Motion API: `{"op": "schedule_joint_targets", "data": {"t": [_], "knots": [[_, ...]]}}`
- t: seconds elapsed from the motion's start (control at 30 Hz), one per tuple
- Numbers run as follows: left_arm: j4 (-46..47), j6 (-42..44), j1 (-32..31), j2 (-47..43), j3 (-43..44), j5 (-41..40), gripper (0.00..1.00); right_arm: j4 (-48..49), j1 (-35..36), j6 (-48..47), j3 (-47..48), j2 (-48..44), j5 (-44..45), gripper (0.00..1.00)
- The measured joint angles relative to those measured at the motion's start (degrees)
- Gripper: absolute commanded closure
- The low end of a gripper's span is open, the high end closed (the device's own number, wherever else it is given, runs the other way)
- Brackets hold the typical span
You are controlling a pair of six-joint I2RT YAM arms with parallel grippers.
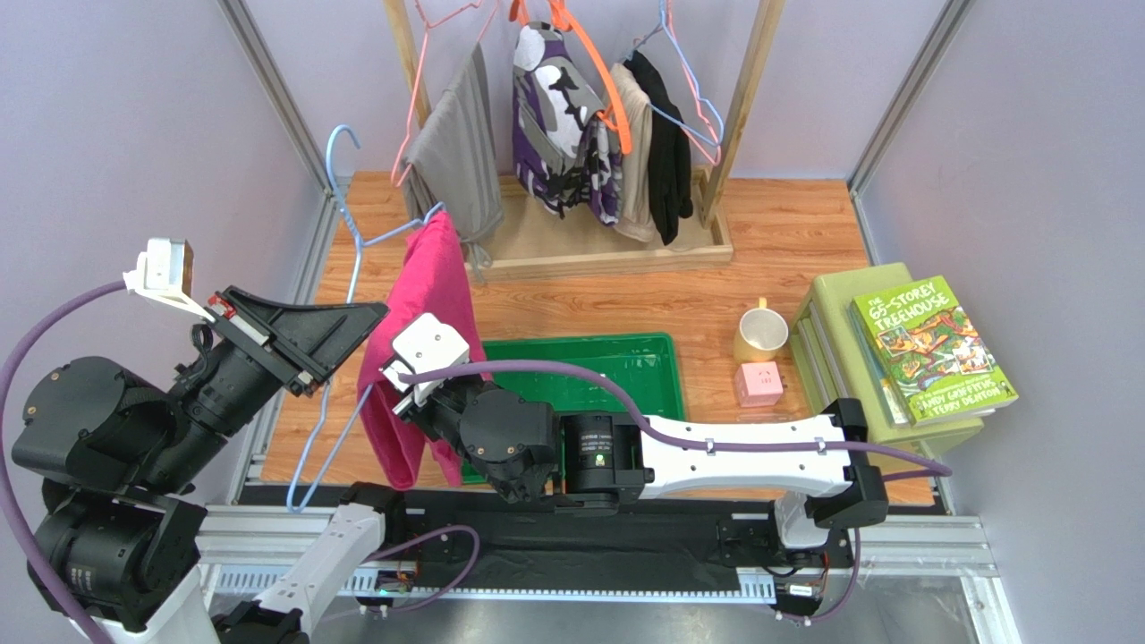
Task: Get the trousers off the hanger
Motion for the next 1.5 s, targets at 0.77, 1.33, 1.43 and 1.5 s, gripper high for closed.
{"op": "schedule_joint_targets", "data": {"t": [0.77, 1.33, 1.43, 1.5], "knots": [[2.2, 13.4, 0.0, -3.4, -13.7, -2.3, 1.0, -17.4, -0.3, 2.9, 6.4, -0.2, 6.3, 1.0], [2.7, 17.5, 0.0, -6.5, -22.3, -5.7, 1.0, -19.8, -0.3, -3.2, 14.8, -2.8, 7.1, 1.0], [2.7, 17.7, 0.0, -6.8, -23.1, -6.7, 1.0, -19.6, -0.3, -5.2, 15.0, -5.7, 7.6, 1.0], [2.7, 17.9, 0.0, -7.0, -23.5, -7.1, 1.0, -18.7, -0.3, -6.7, 15.0, -8.2, 8.1, 1.0]]}}
